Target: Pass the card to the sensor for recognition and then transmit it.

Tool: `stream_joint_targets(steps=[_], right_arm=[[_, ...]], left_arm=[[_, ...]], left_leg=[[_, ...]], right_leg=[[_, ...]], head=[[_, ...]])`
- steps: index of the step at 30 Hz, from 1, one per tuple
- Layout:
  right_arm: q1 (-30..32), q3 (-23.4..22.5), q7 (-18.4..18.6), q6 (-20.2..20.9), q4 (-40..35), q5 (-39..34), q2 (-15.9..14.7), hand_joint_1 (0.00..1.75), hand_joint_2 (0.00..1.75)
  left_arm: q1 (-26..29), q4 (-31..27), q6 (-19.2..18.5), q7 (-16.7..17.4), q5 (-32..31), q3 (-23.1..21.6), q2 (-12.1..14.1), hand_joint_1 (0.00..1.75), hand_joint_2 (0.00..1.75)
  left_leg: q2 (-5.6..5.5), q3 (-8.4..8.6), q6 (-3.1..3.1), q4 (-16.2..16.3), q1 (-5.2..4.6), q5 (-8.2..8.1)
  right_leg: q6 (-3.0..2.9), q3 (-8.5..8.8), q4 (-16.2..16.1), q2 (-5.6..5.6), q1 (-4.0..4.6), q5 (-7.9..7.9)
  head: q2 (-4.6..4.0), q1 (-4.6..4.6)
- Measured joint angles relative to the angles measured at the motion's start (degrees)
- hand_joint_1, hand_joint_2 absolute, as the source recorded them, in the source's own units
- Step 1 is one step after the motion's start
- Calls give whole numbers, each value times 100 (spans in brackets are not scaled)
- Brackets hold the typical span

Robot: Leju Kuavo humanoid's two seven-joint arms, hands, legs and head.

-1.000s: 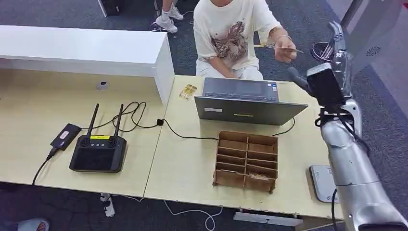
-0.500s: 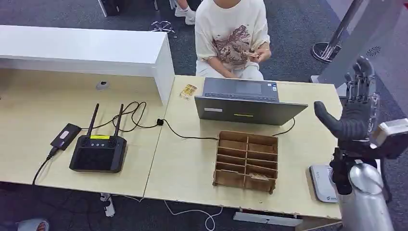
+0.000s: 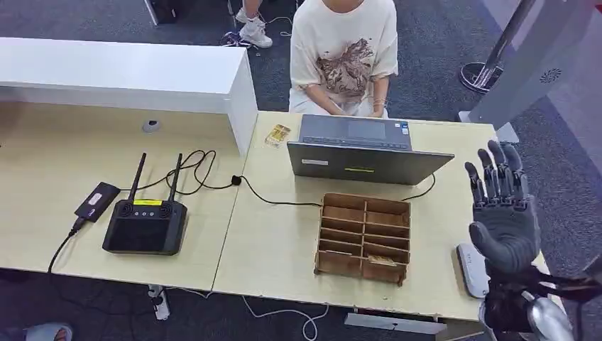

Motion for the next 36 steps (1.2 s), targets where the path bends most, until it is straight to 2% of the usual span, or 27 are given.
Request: stream_joint_targets(steps=[7,12,18,20,23,29,35,36], right_arm=[[521,-105,-271,44,-288,376,0,0,175],[901,-177,-572,-195,-522,1095,2,0,175],[1337,-173,-743,-114,-682,1644,2,0,175],[1478,-162,-800,-352,-736,2047,2,0,175],[1654,-90,-758,-1063,-820,2947,2,0,175],[1882,419,-232,-2512,-887,4180,-179,0,175],[1887,438,-214,-2554,-887,4217,-186,0,175],[1911,571,-54,-2862,-887,4532,-225,0,175]], left_arm=[[33,0,17,0,26,22,-2,0,0],[50,0,28,-18,74,92,-7,0,0],[55,0,37,-55,92,140,-15,0,0],[55,0,56,-52,98,151,-17,0,0],[57,0,142,-52,149,186,-26,0,0],[58,-7,299,-11,177,284,-103,0,0],[58,-7,302,-9,177,284,-103,0,0],[58,-7,308,4,177,291,-105,0,0]], left_leg=[[4,2,-3,0,1,-4],[6,2,-2,0,0,-6],[3,0,-1,0,0,-7],[3,0,-1,0,0,-8],[3,0,-6,0,1,-11],[4,0,-6,0,0,-12],[4,0,-6,0,0,-12],[4,1,-6,0,0,-12]], right_leg=[[0,0,0,4,0,-1],[3,1,0,3,0,-3],[4,2,-1,-1,0,-8],[4,1,-1,0,0,-8],[4,1,-1,1,0,-9],[3,2,-1,1,0,-10],[3,1,-1,1,0,-10],[3,2,-1,2,0,-10]], head=[[0,0],[0,0],[0,0],[0,0],[0,0],[0,0],[0,-2],[0,2]])
